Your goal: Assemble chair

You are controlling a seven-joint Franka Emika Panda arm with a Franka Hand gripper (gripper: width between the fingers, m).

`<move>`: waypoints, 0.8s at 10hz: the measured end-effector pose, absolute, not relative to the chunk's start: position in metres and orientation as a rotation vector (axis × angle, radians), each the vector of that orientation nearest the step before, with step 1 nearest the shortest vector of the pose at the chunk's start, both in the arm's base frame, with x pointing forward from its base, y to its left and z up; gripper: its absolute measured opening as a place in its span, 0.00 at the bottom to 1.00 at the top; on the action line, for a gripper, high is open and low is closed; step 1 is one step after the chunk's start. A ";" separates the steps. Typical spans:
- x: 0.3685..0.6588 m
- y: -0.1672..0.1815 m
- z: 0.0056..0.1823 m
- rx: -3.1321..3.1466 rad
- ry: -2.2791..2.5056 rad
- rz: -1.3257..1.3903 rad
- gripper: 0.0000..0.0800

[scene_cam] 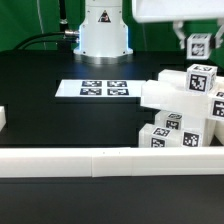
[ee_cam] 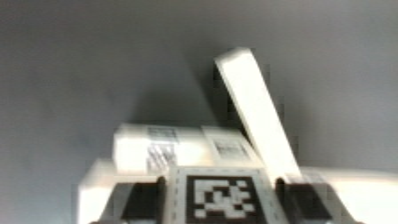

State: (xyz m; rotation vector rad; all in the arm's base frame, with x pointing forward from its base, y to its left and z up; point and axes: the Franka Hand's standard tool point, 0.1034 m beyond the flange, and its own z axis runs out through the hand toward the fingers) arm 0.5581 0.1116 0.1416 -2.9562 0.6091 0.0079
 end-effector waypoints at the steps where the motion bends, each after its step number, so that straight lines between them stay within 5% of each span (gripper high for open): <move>1: 0.567 0.112 0.143 -2.969 0.583 0.002 0.36; 8: 0.579 0.113 0.134 -3.017 0.399 0.029 0.36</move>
Offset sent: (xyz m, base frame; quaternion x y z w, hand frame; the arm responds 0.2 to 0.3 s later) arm 0.0000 0.0000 0.0000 0.0000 0.0000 0.0000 1.0000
